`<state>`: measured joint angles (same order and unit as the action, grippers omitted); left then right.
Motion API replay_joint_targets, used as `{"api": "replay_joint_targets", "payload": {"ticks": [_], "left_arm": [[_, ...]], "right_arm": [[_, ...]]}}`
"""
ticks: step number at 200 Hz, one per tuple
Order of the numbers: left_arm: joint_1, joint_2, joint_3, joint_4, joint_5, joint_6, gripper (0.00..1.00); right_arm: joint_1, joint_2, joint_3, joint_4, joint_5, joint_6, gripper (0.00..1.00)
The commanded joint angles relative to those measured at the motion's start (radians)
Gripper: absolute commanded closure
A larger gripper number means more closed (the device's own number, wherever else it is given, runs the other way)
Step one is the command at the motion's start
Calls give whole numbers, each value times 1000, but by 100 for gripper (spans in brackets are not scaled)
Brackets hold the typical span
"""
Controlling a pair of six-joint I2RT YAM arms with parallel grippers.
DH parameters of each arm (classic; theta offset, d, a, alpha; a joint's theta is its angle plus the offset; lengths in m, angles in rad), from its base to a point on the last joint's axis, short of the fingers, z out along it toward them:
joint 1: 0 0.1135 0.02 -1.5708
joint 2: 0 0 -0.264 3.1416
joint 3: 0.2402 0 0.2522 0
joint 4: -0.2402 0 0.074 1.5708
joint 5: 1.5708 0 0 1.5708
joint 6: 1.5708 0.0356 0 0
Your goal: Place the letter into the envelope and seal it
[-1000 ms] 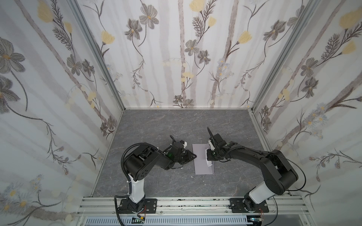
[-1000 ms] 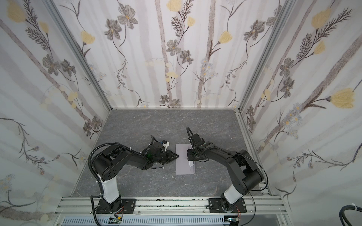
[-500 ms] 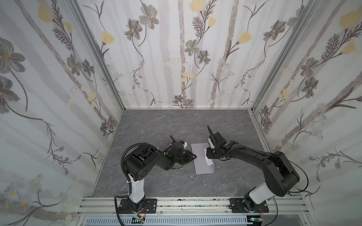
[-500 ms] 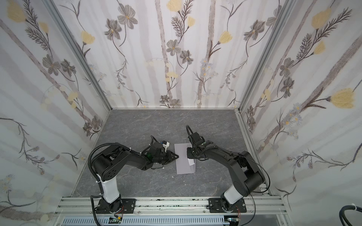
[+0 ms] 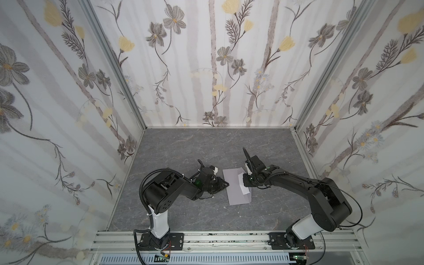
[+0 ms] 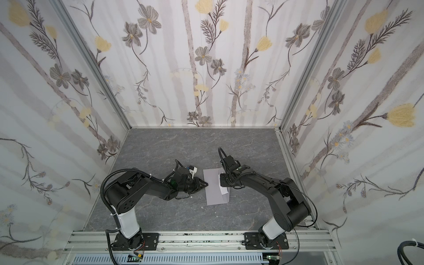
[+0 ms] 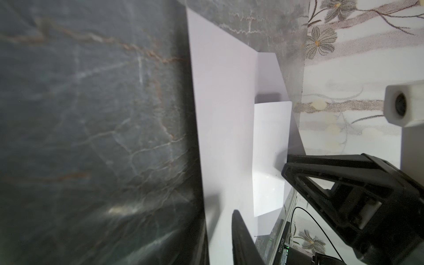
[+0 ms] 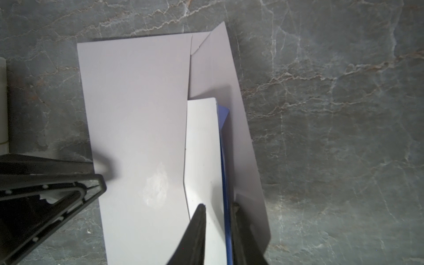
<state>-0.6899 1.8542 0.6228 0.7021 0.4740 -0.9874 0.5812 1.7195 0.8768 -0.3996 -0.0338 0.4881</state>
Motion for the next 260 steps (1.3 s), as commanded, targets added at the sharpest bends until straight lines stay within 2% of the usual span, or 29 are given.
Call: {"api": "replay_joint_targets", "payload": {"ticks": [1, 46, 147, 159, 179, 201, 229, 260], "left_arm": [[4, 3, -2, -39, -9, 12, 77], [2, 41, 6, -39, 8, 12, 79], [2, 53, 13, -39, 5, 16, 79], [7, 43, 16, -46, 2, 16, 73], [14, 16, 31, -108, -15, 27, 66], [15, -28, 81, -284, -84, 92, 61], [14, -86, 143, -495, -193, 177, 61], [10, -109, 137, -512, -181, 172, 67]], "right_arm": [[2, 13, -4, 30, 5, -1, 82], [11, 39, -4, 55, -15, 3, 93], [21, 58, -10, 112, -66, 27, 95], [19, 53, -15, 101, -46, 28, 96], [14, 35, -23, 84, -23, 27, 96], [11, 13, -29, 69, -7, 27, 96], [9, -5, -29, 63, -5, 30, 96], [9, -1, -22, 62, -12, 31, 96]]}}
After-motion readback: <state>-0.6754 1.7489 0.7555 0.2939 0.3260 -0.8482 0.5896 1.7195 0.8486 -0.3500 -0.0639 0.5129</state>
